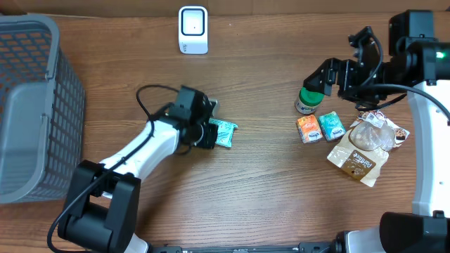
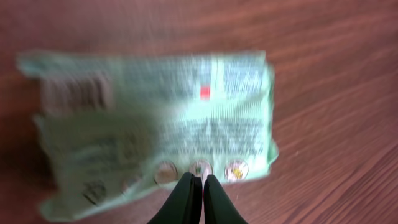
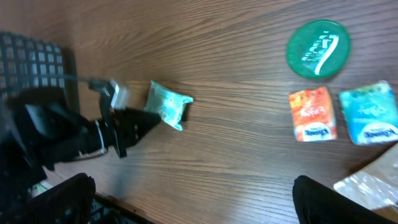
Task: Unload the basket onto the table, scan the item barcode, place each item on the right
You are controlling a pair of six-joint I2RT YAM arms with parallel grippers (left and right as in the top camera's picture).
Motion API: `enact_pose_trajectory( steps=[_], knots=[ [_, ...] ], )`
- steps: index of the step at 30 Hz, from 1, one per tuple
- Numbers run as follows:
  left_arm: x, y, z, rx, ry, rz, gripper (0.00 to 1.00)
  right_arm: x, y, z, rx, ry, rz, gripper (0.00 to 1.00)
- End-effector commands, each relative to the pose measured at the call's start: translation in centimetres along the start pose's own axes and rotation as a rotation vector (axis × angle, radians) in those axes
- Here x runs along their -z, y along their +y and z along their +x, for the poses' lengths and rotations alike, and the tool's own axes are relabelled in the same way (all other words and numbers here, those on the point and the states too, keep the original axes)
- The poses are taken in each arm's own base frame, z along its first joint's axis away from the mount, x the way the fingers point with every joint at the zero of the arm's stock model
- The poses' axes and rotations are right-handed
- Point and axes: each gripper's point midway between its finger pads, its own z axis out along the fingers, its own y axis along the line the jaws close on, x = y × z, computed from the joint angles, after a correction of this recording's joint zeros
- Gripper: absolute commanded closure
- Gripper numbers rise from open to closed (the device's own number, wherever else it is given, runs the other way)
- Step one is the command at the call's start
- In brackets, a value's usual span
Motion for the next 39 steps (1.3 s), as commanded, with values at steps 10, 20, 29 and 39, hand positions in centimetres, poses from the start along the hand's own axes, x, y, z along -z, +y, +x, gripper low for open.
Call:
enact_pose_trajectory(
  steps=[10,20,29,39],
  knots=[
    [7.3,3.6,-4.6,0.206,0.001,-0.065,0.96,-8.0,0.6,0.9,-0.107,0.053,-0.045,0.00],
    [9.3,8.8,-3.9,0.365,-0.008,-0.108,0.96,-13.7,0.6,1.1,-0.097,0.021,-0.084,0.04],
    [9.3,9.8,-3.6,0.369,-0.008,-0.161,0.81,-20.0,1.3,3.7,-0.184,0.129,-0.084,0.06],
    [9.1,10.2,-3.3,0.373,0.000,-0.178,0.64,-26.5,4.1,7.0,-0.181,0.238,-0.080,0.20]
  ],
)
